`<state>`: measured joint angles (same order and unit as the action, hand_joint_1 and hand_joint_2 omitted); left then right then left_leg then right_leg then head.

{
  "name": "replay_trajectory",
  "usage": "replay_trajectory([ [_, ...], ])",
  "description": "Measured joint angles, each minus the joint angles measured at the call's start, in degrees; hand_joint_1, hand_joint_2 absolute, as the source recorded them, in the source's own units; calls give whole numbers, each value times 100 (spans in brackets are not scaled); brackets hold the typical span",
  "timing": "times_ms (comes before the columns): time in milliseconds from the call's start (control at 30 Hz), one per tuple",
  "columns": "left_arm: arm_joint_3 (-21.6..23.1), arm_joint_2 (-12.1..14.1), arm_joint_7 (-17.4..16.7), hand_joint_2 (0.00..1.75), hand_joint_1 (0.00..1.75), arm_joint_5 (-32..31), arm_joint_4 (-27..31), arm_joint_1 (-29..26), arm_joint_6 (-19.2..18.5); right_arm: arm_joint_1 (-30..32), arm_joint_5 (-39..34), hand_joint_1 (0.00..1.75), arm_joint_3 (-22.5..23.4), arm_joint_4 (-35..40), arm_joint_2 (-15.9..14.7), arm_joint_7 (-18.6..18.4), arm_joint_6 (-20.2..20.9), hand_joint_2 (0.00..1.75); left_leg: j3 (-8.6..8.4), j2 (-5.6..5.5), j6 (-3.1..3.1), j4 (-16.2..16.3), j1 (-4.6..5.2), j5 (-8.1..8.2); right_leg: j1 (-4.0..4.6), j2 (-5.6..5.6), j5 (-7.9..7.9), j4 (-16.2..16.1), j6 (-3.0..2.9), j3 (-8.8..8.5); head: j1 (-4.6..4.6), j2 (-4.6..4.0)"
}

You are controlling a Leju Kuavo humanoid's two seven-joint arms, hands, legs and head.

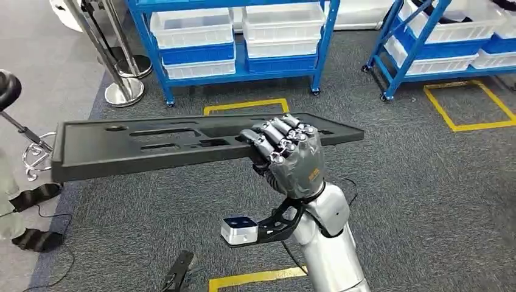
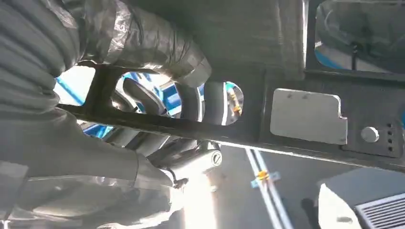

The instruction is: Take the parts from the cabinet and place them on the table.

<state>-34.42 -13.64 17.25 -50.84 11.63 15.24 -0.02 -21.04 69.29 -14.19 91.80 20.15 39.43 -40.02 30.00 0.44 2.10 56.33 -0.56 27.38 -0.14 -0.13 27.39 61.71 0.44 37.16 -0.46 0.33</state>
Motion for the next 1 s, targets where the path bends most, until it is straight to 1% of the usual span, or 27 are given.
replay_trajectory([
  [67,0,0,11,175,0,-4,0,1,2,0,-13,175,0,-48,-2,0,0,175,61,8,31,15,3,-26,-24,5,476,819,40,344,-4,0],
  [100,0,0,17,175,0,-11,0,-6,11,4,-46,175,0,-85,-6,0,0,175,95,11,31,31,3,-38,-30,4,641,1244,62,523,-4,0],
  [133,0,0,22,175,0,-13,0,-10,17,7,-72,175,0,-131,-11,0,0,175,124,16,27,55,1,-43,-46,3,667,1463,76,602,-4,0],
  [167,0,0,28,175,0,-17,0,-13,22,14,-103,175,0,-161,-13,0,0,175,142,40,25,75,-2,-43,-66,-1,552,1385,88,538,-2,0],
  [200,2,0,39,175,0,-22,0,-16,26,12,-127,175,0,-186,-13,0,-2,175,153,56,17,102,-6,-36,-82,-16,341,1076,95,351,-4,0],
  [233,2,-2,46,175,0,-37,0,-15,28,9,-140,175,0,-194,-11,0,-2,175,154,66,-5,134,-13,-19,-90,-59,87,590,92,82,-4,0],
  [267,4,-4,61,175,0,-48,0,-16,39,6,-146,175,0,-197,-11,0,-2,175,158,85,-40,177,-13,11,-91,-185,-118,124,85,-158,-2,0],
  [300,2,-2,63,175,0,-61,0,-22,48,2,-149,175,0,-209,-13,0,-2,175,193,105,-74,197,15,30,-33,-398,6,10,61,-208,-2,0],
  [333,4,-2,66,175,0,-66,0,-18,59,-5,-149,175,0,-219,-7,0,-2,175,237,137,-110,279,54,51,-16,-382,9,-140,-7,-204,-9,0],
  [367,4,0,68,175,0,-70,0,-25,63,11,-149,175,0,-232,-7,0,-2,175,256,193,-124,276,55,42,-17,-318,-1,-100,-56,-158,-11,0],
  [433,4,0,63,175,0,-74,0,-37,63,19,-157,175,0,-243,-9,0,-2,175,250,315,-165,270,55,56,-4,-193,-21,-98,-106,-126,-7,0],
  [467,7,0,61,175,0,-81,2,-28,63,21,-157,175,0,-243,-4,0,-2,175,290,305,-204,307,37,130,-34,-152,-52,-137,-155,-138,-9,0],
  [500,7,0,61,175,0,-94,0,-22,59,16,-160,175,0,-245,-2,0,-2,175,325,157,-227,472,20,279,-32,-105,-67,-146,-178,-136,-4,0],
  [533,9,0,61,175,0,-107,0,-21,57,16,-160,175,0,-245,-2,0,-2,175,470,84,-236,819,6,508,-33,-62,-79,-146,-209,-128,-9,0],
  [567,11,0,61,175,0,-122,0,-26,52,22,-160,175,0,-245,-2,0,-2,175,668,47,-250,1282,6,736,-25,-9,-84,-145,-217,-118,-7,0],
  [600,11,0,59,175,0,-127,0,-32,52,29,-166,175,0,-245,-2,0,-2,175,862,25,-255,1704,5,895,-16,40,-93,-142,-230,-107,-7,0],
  [633,11,0,59,175,0,-133,0,-39,52,35,-173,175,0,-247,-6,0,-2,175,990,17,-253,1972,5,937,-5,97,-99,-138,-238,-98,-7,0],
  [667,11,7,57,175,0,-140,0,-41,55,43,-183,175,0,-247,-11,0,-2,175,997,13,-239,1981,6,845,0,160,-102,-133,-239,-96,-7,0],
  [700,11,11,59,175,0,-142,0,-37,55,51,-199,175,0,-245,-11,0,-2,175,879,3,-213,1728,7,637,5,224,-103,-126,-236,-98,-9,0],
  [733,11,11,59,175,0,-153,0,-28,55,52,-208,175,0,-245,-13,0,-2,175,661,-33,-178,1278,7,362,9,291,-106,-121,-233,-106,-7,0],
  [767,11,11,59,175,0,-153,2,-19,55,52,-214,175,0,-245,-11,0,-2,175,428,-156,-135,787,7,106,10,345,-107,-120,-230,-116,-7,0],
  [800,11,22,59,175,0,-153,0,-11,55,50,-216,175,0,-245,-13,0,-2,175,295,-439,-91,456,2,75,-11,382,-119,-121,-212,-107,-2,0],
  [833,11,24,63,175,0,-153,0,-8,55,43,-216,175,0,-245,-11,0,0,175,253,-468,-98,377,1,40,10,446,-140,-100,-177,-75,-7,0],
  [900,13,24,61,175,0,-155,0,5,48,52,-212,175,-2,-242,-13,0,-2,175,245,-390,-88,332,35,70,-48,540,-199,-123,-87,-6,-9,0],
  [933,13,24,61,175,0,-157,2,11,41,56,-199,175,0,-238,-13,0,-2,175,239,-340,-80,291,38,60,-46,590,-233,-154,-35,1,-7,0],
  [967,18,4,61,175,0,-162,2,17,24,59,-184,175,-2,-229,-22,0,-2,175,202,-266,-30,163,-48,-14,-6,566,-215,-142,-11,7,-7,0],
  [1000,20,0,61,175,0,-168,2,34,22,54,-173,175,0,-221,-37,0,-4,175,181,-196,-3,115,-26,-47,5,317,-121,-59,17,43,0,0],
])
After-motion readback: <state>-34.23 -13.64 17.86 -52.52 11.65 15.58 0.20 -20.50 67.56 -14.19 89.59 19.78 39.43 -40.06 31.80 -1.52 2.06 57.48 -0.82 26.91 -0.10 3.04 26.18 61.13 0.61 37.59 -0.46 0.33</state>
